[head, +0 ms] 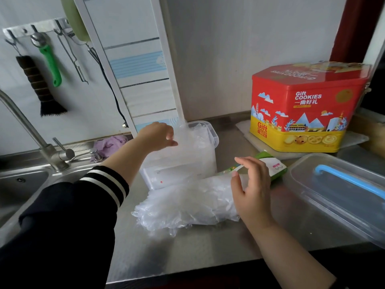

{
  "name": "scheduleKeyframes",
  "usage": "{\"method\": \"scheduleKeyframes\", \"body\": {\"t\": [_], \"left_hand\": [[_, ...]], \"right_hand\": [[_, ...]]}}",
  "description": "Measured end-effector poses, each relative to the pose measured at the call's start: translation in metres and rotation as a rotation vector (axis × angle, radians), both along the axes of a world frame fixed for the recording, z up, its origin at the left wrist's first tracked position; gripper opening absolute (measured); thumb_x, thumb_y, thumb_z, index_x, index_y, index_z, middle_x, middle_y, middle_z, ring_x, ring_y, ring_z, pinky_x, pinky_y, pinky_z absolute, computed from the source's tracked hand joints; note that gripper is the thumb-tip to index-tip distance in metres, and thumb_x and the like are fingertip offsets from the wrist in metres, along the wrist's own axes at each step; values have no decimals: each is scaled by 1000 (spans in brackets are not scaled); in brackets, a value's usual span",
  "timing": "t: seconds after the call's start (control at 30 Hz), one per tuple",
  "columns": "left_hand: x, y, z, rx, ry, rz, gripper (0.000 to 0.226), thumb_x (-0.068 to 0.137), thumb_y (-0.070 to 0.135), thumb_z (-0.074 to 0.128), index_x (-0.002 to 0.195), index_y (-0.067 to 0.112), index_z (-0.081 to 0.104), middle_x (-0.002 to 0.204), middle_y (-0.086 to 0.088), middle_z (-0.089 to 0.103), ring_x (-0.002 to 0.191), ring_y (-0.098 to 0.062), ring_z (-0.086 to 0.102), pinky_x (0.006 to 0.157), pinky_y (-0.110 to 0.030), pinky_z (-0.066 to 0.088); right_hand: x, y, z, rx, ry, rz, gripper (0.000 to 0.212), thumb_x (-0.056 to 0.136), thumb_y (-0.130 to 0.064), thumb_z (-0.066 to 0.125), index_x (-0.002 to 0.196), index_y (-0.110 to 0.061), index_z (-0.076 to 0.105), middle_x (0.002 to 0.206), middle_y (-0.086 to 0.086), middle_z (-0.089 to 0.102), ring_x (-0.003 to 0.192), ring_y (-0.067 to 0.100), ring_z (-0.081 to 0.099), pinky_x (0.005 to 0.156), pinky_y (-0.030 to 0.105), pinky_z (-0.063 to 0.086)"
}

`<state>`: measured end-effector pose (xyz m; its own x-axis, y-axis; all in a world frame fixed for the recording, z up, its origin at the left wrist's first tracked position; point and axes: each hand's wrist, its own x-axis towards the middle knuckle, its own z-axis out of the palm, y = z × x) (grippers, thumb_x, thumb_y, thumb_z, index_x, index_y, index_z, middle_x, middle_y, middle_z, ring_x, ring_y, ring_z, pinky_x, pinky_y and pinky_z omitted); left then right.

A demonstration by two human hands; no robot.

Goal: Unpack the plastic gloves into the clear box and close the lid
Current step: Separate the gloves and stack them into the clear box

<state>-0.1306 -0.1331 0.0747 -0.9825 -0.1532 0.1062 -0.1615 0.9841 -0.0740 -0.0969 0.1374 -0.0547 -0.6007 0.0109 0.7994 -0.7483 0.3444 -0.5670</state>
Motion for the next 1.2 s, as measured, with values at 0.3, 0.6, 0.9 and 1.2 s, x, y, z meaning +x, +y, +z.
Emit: {"method": "scheduleKeyframes", "body": {"t": [0.3,0.6,0.9,1.2], "left_hand": [[33,38,33,208,335,41,18,93,18,53,95,20,70,90,3,69,83,-20,59,65,-27,44],[109,101,-41,537,300,-76,19,92,33,62,104,23,73,98,9,73,88,-9,68,84,-26,51],[122,93,-86,494,261,-79,29,88,38,66,114,24,70,117,9,67,109,-12,57,90,-23,42],[111,99,-41,558,437,-208,6,88,23,68,86,25,74,92,13,71,89,-7,63,83,-23,48]], "right_hand": [[7,-6,0,232,83,213,24,87,-24,58,103,-10,68,106,2,64,101,20,60,88,37,48],[5,-15,-17,549,-71,194,48,81,-52,50,108,-19,71,121,-5,65,114,14,55,106,30,29],[1,-21,-15,340,43,126,23,87,-30,56,84,-19,76,99,-7,71,93,20,63,89,34,40],[9,-9,2,111,131,49,26,94,-24,56,112,-11,69,121,7,62,108,26,58,93,44,43]]}}
